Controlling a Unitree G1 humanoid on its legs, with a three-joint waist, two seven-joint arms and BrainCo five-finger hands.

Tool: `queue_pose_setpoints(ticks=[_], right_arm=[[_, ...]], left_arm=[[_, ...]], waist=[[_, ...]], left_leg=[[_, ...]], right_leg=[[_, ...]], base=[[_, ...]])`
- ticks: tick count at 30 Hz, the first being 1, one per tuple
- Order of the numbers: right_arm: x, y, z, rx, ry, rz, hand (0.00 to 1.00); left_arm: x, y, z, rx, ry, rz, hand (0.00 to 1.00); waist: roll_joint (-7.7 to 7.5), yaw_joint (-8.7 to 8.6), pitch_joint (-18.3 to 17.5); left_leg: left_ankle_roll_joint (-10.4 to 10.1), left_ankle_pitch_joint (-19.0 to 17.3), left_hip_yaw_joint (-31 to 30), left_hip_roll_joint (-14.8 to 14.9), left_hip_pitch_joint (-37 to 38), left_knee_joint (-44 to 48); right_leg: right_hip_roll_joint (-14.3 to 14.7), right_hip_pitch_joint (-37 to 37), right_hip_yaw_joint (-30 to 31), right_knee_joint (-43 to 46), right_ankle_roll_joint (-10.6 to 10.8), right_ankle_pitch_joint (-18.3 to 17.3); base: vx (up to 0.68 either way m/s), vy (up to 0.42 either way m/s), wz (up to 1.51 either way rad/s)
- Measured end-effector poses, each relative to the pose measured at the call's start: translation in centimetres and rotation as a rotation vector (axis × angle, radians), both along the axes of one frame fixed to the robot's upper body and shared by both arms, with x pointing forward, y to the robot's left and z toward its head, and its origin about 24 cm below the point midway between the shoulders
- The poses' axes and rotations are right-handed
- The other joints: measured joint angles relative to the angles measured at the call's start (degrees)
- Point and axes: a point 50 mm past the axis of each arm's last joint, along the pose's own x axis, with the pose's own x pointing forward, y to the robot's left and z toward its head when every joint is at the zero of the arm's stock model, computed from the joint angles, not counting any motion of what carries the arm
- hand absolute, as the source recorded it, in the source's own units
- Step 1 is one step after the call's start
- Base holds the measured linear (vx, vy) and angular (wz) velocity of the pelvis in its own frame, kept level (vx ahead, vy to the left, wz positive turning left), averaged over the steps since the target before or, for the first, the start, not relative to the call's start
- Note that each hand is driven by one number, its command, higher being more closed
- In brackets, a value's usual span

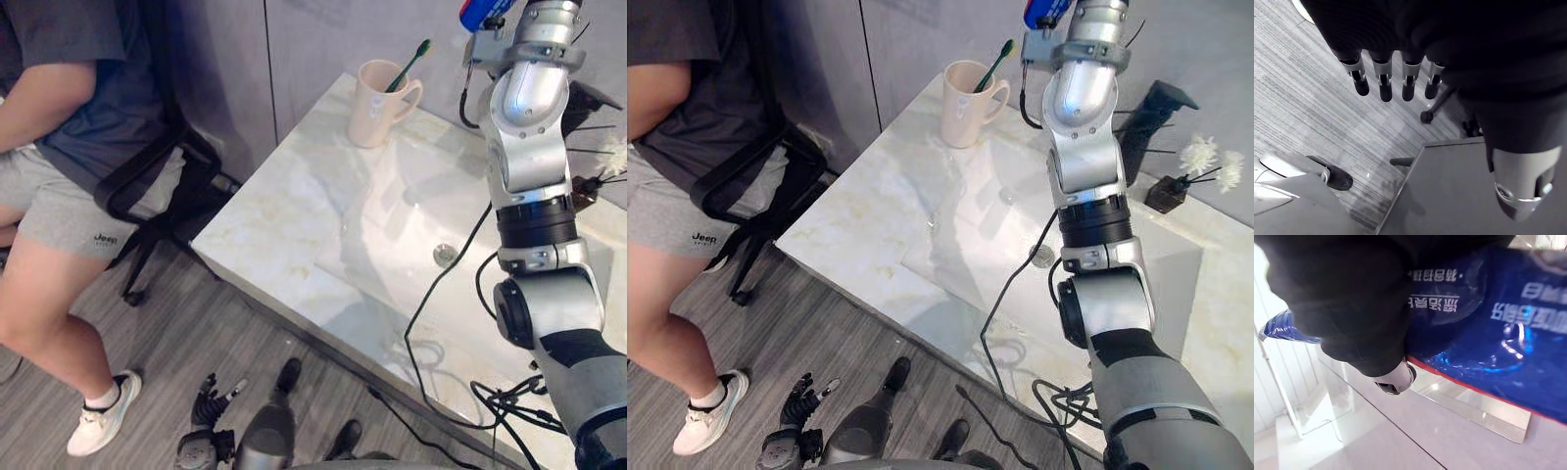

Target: Organize washtable

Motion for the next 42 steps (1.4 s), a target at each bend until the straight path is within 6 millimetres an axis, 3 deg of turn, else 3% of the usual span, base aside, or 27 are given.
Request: queue_pose_setpoints(ticks=[11, 13, 21, 30, 31, 42], right_arm=[[0.3, -0.3, 3.3, 0.021, -0.001, -0.067, 1.00], [0.4, -0.4, 3.3, 0.023, 0.002, -0.067, 1.00], [0.8, 0.2, 3.3, 0.003, 0.031, -0.068, 1.00], [1.6, 0.7, 2.6, -0.037, 0.081, -0.081, 1.00], [1.9, 0.7, 2.4, -0.038, 0.098, -0.085, 0.00], [2.3, 1.3, 1.9, -0.026, 0.128, -0.049, 0.00]], left_arm=[[1.0, -0.3, 0.4, 0.019, -0.037, -0.038, 0.00], [1.5, -0.4, 0.6, 0.019, -0.050, -0.043, 0.00], [2.2, -0.9, 0.8, 0.012, -0.076, -0.066, 0.00], [2.4, -1.1, 0.9, -0.007, -0.088, -0.055, 0.00], [2.4, -1.2, 0.9, -0.007, -0.089, -0.055, 0.00], [2.3, -1.2, 0.9, -0.002, -0.086, -0.046, 0.00]], waist=[[0.82, 1.24, 3.65], [1.14, 2.13, 4.22], [1.63, 2.44, 6.64], [2.17, 3.72, 7.05], [2.17, 3.78, 7.05], [2.40, 3.68, 7.19]], left_leg=[[-0.27, 0.19, -1.62, -0.05, -2.47, 0.03], [-0.27, 0.19, -1.72, -0.02, -2.56, 0.03], [-0.62, 0.42, -3.06, -0.02, -4.04, 0.04], [-0.62, 0.42, -3.35, -0.03, -4.53, 0.04], [-0.62, 0.42, -3.40, -0.06, -4.58, 0.04], [-0.62, 0.42, -3.22, 0.01, -4.70, 0.05]], right_leg=[[0.36, -1.76, -1.44, -0.23, -0.33, -0.24], [0.43, -1.79, -1.46, -0.37, -0.33, -0.24], [0.78, -2.66, -2.78, -0.70, -0.36, -0.28], [0.85, -3.05, -3.10, -0.70, -0.52, -0.52], [0.84, -3.09, -3.14, -0.67, -0.52, -0.52], [0.80, -3.41, -2.94, -0.58, -0.51, -0.52]], base=[[0.01, 0.008, 0.06], [0.00, 0.000, 0.00], [0.00, 0.010, 0.08], [0.00, 0.004, 0.01], [0.00, 0.000, 0.00], [0.00, 0.009, -0.01]])
